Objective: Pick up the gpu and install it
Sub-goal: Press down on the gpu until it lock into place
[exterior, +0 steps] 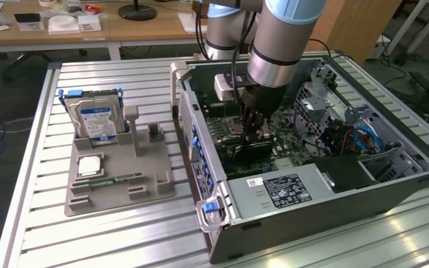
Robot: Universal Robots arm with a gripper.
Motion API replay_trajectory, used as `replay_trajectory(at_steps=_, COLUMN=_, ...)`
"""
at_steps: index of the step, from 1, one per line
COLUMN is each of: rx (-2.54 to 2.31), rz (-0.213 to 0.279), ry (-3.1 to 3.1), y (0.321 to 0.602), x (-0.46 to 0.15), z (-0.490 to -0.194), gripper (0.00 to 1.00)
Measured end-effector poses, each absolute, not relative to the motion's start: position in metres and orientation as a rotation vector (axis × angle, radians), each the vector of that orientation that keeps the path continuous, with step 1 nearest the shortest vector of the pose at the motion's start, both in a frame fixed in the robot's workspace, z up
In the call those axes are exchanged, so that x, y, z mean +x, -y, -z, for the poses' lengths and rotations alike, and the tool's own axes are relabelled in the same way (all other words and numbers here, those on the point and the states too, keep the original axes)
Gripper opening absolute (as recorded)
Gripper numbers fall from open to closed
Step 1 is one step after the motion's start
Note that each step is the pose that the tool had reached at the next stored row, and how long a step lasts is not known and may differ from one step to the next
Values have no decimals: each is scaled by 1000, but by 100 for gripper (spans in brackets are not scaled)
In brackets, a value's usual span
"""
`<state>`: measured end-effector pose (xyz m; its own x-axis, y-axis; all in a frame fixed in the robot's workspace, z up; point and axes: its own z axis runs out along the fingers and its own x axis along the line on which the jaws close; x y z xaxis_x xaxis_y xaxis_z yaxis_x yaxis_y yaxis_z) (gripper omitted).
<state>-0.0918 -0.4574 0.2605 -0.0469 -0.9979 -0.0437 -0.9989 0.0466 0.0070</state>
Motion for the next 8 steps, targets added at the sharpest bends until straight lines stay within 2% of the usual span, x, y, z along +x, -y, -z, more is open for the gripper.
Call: replay_trajectory(at_steps=8, rx=-2148, rz=-57, ry=-2251, y=457, x=-92, z=-262, gripper=11)
